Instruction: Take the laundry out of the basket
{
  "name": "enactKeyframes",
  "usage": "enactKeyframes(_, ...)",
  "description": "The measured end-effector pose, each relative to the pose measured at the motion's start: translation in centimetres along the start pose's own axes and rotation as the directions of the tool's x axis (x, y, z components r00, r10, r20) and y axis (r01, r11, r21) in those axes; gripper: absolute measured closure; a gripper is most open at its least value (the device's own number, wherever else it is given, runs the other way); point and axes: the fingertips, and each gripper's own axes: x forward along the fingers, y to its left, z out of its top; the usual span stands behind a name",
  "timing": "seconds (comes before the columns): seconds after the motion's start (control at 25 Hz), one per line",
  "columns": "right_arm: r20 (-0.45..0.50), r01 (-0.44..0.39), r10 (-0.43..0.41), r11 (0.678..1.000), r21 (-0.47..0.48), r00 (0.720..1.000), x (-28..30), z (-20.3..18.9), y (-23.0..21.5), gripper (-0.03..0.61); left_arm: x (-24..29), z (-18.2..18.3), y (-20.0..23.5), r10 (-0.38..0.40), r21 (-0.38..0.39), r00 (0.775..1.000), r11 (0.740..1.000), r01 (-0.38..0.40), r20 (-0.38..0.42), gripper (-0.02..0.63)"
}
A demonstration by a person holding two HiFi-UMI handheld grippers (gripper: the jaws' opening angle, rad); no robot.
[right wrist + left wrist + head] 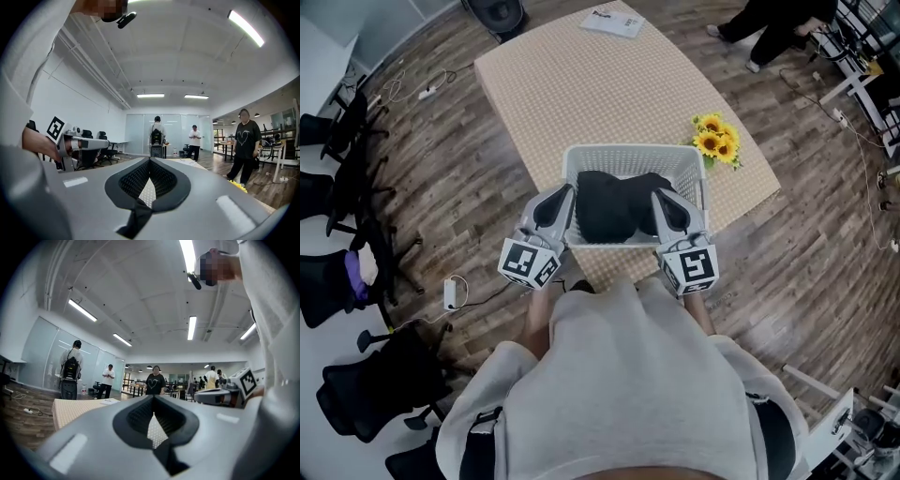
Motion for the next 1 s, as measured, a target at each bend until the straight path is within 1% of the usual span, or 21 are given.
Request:
enactKeyframes(0.16, -0.016, 0.001, -0.001, 1.0, 0.007, 1.0, 0.7, -0.6, -0.2, 0.578, 0.0, -0.8, 0.2, 0.003, -0.009, 1.0, 1.0, -0.003, -0.016, 0.606)
enactKeyframes(0.32, -0.03, 0.021, -0.021, 1.0, 0.011, 0.999, 1.9, -0.7, -0.2, 0.58, 0.2, -1.3, 1.3, -0.004, -0.007, 0.999, 1.0, 0.004, -0.032, 0.606)
enactKeyframes(0.44, -0.045, 0.034, -0.033, 0.999, 0.013, 0.998, 2.4, -1.0, 0.1, 0.578, 0.2, -1.6, 2.5, -0.005, -0.026, 0.999, 1.0, 0.004, -0.037, 0.606)
enactKeyframes(0.6, -0.071, 0.054, -0.053, 0.998, 0.01, 0.996, 2.3, -1.3, 0.0, 0.578, 0.3, -1.9, 3.2, -0.015, -0.032, 0.999, 0.999, 0.013, -0.047, 0.606)
enactKeyframes(0.72, -0.089, 0.064, -0.062, 0.998, 0.013, 0.994, 2.2, -1.6, 0.0, 0.578, 0.2, -2.2, 3.8, -0.003, -0.036, 0.998, 0.999, 0.001, -0.055, 0.606)
enactKeyframes(0.84, -0.11, 0.074, -0.071, 0.997, 0.02, 0.991, 2.1, -2.2, -0.4, 0.578, 0.0, -3.1, 4.2, 0.01, -0.04, 0.997, 0.999, -0.013, -0.08, 0.606)
enactKeyframes(1.0, -0.138, 0.085, -0.082, 0.996, 0.017, 0.987, 2.1, -2.8, -0.3, 0.578, -1.2, -4.4, 5.3, 0.031, -0.064, 0.993, 0.997, -0.038, -0.114, 0.606)
